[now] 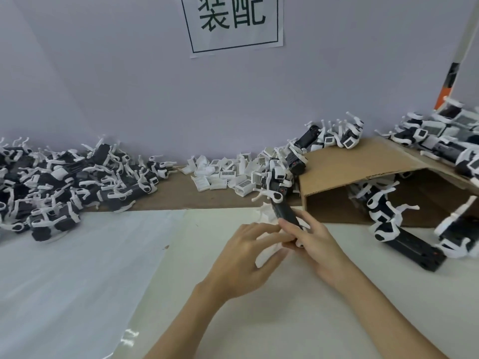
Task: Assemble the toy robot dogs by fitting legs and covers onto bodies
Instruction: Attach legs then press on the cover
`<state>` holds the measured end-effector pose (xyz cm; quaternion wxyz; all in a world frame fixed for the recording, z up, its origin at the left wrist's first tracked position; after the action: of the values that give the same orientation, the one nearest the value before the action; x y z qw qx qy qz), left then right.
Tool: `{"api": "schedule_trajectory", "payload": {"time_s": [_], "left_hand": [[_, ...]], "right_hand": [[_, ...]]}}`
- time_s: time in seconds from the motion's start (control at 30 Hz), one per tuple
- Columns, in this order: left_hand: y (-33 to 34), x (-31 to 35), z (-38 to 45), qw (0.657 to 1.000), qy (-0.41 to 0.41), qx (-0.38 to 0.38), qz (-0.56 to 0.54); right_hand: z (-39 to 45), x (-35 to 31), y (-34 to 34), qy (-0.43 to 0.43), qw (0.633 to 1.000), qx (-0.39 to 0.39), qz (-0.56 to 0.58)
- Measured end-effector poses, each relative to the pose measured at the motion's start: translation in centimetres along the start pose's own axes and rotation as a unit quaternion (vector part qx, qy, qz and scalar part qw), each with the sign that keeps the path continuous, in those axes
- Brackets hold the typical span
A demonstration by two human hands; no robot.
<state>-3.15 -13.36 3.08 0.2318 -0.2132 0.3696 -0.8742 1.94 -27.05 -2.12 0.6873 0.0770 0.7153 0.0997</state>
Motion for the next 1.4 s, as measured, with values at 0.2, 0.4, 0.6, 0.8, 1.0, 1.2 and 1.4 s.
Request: {"api": "schedule_trajectory", "payload": {"time_s": [0.2,0.4,0.6,0.8,1.0,1.2,1.4], "left_hand": [[-3.6,-5.5,-1.0,0.961,-0.229,0.144,-0.054],[-0.6,-7.9,-2.2,0.849,-0.396,0.057,-0.345],[0.9,-7.3,-2.4,0.812,-0.428,0.011,-0.398],[0.1,-7.8,-2.7,0.794,-0.449,0.053,-0.407],[-1.5,-8.1,-2.1,0.827,-0.372,0.077,-0.415],[-1.4,-7.8,-2.0,0.891,-0.311,0.051,-0.328],[-3.1,-6.4,-1.5,0.971,-0.191,0.090,-0.109]], "right_hand": [[-1.5,-2.0,0.4,-0.039,0.974,-0.097,-0.199],[-1.1,-2.2,0.4,-0.054,0.990,-0.030,-0.128],[-0.6,-1.2,-0.2,-0.049,0.995,0.002,-0.084],[-0.4,-0.6,0.0,-0.034,0.994,0.000,-0.103],[-1.1,-0.9,1.6,-0.022,0.993,-0.088,-0.076],[-1.3,-3.5,0.9,-0.159,0.982,-0.067,-0.072],[-1.0,-3.4,-0.2,-0.159,0.981,-0.016,-0.113]]}}
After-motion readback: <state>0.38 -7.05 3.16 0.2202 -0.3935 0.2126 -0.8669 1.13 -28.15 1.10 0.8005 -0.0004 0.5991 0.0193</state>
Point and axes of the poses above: each hand's wrist, its own z-axis towards the middle knuckle, its own y-axis out of the palm, x = y × z, the point moved 9 cm from there along z, towards the middle knuckle, and after that the axes turned 4 degrees about z, right-handed, at the moved point
